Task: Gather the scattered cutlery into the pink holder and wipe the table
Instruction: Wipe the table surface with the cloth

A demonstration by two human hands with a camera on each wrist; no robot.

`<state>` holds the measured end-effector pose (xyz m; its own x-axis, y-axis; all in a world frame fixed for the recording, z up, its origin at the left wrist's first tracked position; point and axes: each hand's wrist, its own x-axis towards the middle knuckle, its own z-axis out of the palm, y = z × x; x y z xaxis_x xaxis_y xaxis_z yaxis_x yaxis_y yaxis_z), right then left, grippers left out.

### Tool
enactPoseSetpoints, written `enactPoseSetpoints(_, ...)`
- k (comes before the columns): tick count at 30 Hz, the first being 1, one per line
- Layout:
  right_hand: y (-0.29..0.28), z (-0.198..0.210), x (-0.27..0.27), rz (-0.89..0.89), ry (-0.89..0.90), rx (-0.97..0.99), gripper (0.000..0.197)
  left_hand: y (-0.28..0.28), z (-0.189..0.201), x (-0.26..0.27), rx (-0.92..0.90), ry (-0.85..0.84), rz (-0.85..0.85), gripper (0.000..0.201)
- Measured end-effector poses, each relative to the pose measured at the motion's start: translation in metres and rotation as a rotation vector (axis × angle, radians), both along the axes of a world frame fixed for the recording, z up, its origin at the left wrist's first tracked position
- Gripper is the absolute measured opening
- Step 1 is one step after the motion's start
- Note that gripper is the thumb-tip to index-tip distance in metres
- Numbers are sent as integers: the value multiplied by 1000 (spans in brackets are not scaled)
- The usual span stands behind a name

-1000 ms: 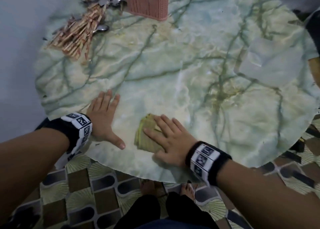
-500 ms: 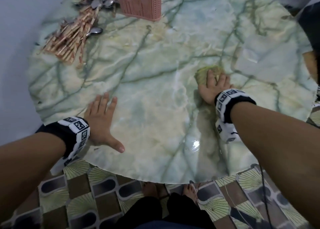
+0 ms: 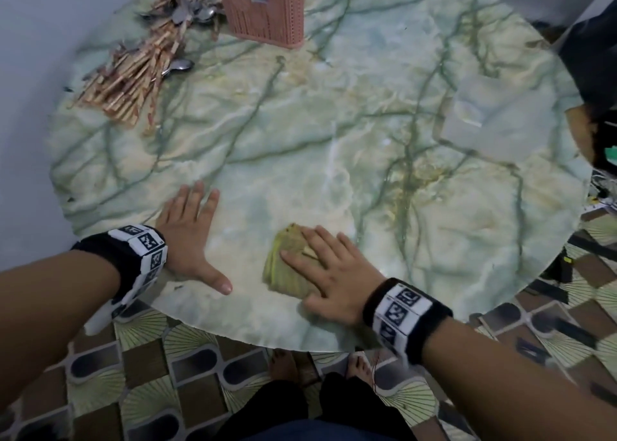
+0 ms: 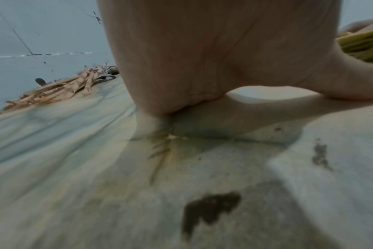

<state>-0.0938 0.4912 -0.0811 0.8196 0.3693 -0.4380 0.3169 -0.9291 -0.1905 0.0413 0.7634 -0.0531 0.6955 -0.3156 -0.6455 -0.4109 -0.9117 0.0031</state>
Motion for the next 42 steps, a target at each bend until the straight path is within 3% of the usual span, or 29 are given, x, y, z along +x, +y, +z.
enactPoseSetpoints(3,-64,4,-6,-238,8,-56,90,-1,2,0,21,22,-3,179)
enactPoseSetpoints(7,-149,4,19,-697,71,-124,75,-1,-2,1,12,-1,-2,180)
enactPoseSetpoints(9,-169,2,42,-866,54,-118,73,0,-3,0,18,-3,2,180)
enactPoseSetpoints(12,-165,-2,79,-984,-5,-78,73,-2,-1,1,24,7,5,180)
enactPoseSetpoints(17,-132,-6,123,-873,-7,-69,76,-2,0,1,30,17,4,180)
enactPoseSetpoints(22,-50,-7,138,-581,-44,-65,75,-1,-1,1,15,16,6,180)
enactPoseSetpoints(27,41,-4,79,-174,-75,-13,81,2,-3,-1,-11,-6,7,181)
enactPoseSetpoints(31,27,-4,13,38,-42,33,83,2,-5,0,-6,-4,16,181)
enactPoseSetpoints(34,-33,-3,-4,-35,-17,-25,85,1,-5,1,6,-12,11,181)
enactPoseSetpoints(39,-149,0,29,-606,3,-130,77,0,-3,1,23,2,8,179)
enactPoseSetpoints(42,-165,-1,55,-725,-10,-118,75,0,-5,1,14,-4,11,180)
